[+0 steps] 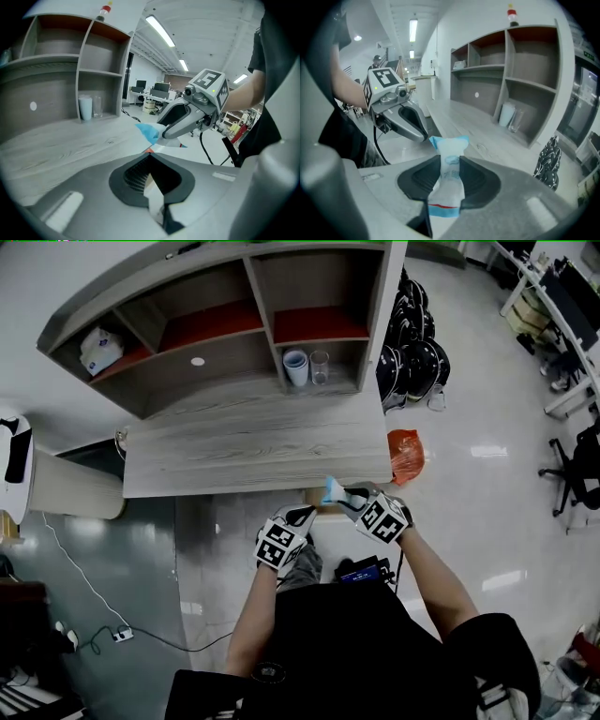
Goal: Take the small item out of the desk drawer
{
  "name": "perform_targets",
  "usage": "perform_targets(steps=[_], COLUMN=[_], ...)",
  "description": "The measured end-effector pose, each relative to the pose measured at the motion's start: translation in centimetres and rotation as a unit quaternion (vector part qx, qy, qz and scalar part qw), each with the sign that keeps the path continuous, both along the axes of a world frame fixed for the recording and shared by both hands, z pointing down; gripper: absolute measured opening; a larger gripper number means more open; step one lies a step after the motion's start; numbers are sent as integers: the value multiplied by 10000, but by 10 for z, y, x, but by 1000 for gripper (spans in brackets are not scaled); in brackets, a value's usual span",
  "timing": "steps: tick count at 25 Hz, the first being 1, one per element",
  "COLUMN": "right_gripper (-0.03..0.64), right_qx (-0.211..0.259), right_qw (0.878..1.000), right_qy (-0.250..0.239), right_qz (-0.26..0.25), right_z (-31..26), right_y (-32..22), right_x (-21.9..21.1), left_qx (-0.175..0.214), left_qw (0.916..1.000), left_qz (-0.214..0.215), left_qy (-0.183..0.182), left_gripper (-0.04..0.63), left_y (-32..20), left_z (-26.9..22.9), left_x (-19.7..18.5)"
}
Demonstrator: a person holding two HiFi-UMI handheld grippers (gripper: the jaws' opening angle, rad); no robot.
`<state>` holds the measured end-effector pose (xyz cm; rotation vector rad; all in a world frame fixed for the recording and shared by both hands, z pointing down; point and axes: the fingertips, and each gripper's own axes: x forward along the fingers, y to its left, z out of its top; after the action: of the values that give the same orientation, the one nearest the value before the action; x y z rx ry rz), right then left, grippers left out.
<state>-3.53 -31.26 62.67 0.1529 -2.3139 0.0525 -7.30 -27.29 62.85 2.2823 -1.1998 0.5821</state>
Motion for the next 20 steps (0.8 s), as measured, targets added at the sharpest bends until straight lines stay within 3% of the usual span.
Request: perform_targets(steps=[10, 20], right_gripper=[127, 126], right_qx=[-245, -276], right_qw=[9891, 9684], right_qy=[-956, -1832], right_qz=[1095, 1672], right_z=[-42, -85], right_y=[-36, -64], right_x=[16, 24], left_qx=[480, 1186], left_qw=[9988, 9914], left_qz=[-45, -267], left_qy=[92, 488], left_gripper=[0, 0], left_y=[-37, -68], left_z=[-37, -88], left_x=[-2, -12])
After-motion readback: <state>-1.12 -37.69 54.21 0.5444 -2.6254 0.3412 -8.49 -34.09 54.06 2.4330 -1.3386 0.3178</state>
